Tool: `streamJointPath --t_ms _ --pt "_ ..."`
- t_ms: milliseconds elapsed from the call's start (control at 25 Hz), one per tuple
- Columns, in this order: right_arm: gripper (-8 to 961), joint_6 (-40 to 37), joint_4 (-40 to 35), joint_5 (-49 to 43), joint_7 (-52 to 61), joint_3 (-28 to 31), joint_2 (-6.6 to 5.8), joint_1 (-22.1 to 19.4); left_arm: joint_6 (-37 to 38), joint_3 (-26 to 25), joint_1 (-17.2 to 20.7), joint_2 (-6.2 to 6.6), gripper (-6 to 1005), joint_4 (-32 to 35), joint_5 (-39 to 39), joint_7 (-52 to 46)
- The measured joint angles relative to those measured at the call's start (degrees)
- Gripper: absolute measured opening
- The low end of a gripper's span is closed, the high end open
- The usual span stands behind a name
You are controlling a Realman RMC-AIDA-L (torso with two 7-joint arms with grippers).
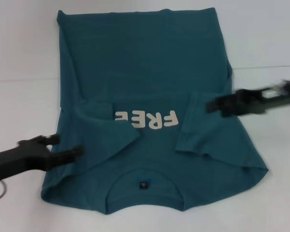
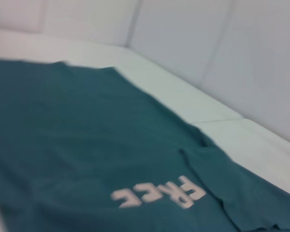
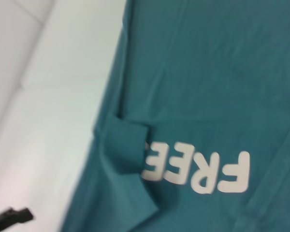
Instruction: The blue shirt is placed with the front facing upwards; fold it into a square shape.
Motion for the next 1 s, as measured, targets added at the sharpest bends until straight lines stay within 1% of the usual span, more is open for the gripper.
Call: streamJointPath --t_ms 80,160,280,360,400,480,600,680,800,880,920,960,1000 --pt "474 -2.29 -0.63 5.52 -2.43 1.34 -0.71 -4.90 1.45 -1.22 1.23 0.36 920 -1.55 1.03 -4.64" --pt "545 -3.91 -0.51 9.58 -4.88 2.44 -1.43 -9.10 3.08 -3.36 1.56 0.40 921 -1.94 3.19 -8.81" --pt "669 -4.48 -0.45 11.26 -7.22 3.96 -1.88 -13.57 3.67 -6.13 1.81 0.34 922 -2.76 7.95 -15.57" --pt "751 -4.57 -0.69 11.36 -7.93 5.08 -2.01 -15.22 3.72 -6.90 2.73 -0.05 923 -4.49 9.92 -18.07" --pt "764 -4.65 -0.63 11.34 -8.64 5.82 -2.07 -15.89 3.71 -7.16 3.24 -0.35 924 -5.27 10.49 -18.85" --pt "790 -4.64 -0.26 11.13 -9.64 6.77 -2.22 -16.53 3.58 -7.40 3.65 -0.68 925 -5.97 11.54 -20.32" --pt "791 -4.16 0.69 10.75 -11.29 7.07 -2.40 -16.78 3.65 -7.44 3.42 -0.82 926 -6.73 15.14 -23.94" --pt "791 -3.82 1.43 10.70 -12.09 7.09 -2.60 -16.73 4.09 -6.86 3.88 -1.31 927 -8.71 16.91 -24.87" --pt "791 -3.20 2.34 10.68 -12.91 7.06 -2.94 -16.38 3.32 -4.64 5.68 -1.97 928 -11.74 17.59 -22.62" --pt "790 -2.84 2.72 10.68 -13.09 7.05 -3.14 -16.26 2.01 -2.57 7.16 -2.12 928 -13.69 17.43 -20.65" --pt "790 -2.75 2.87 10.68 -13.10 7.05 -3.23 -16.17 2.01 -2.57 7.16 -2.12 927 -13.69 17.43 -20.65" --pt "790 -2.67 2.92 10.68 -13.11 7.06 -3.28 -16.09 -0.35 -0.15 8.13 -2.16 927 -15.03 17.26 -18.21" --pt "790 -2.62 2.93 10.68 -13.12 7.08 -3.30 -16.04 -1.47 0.71 8.42 -2.17 926 -15.32 17.23 -16.89"
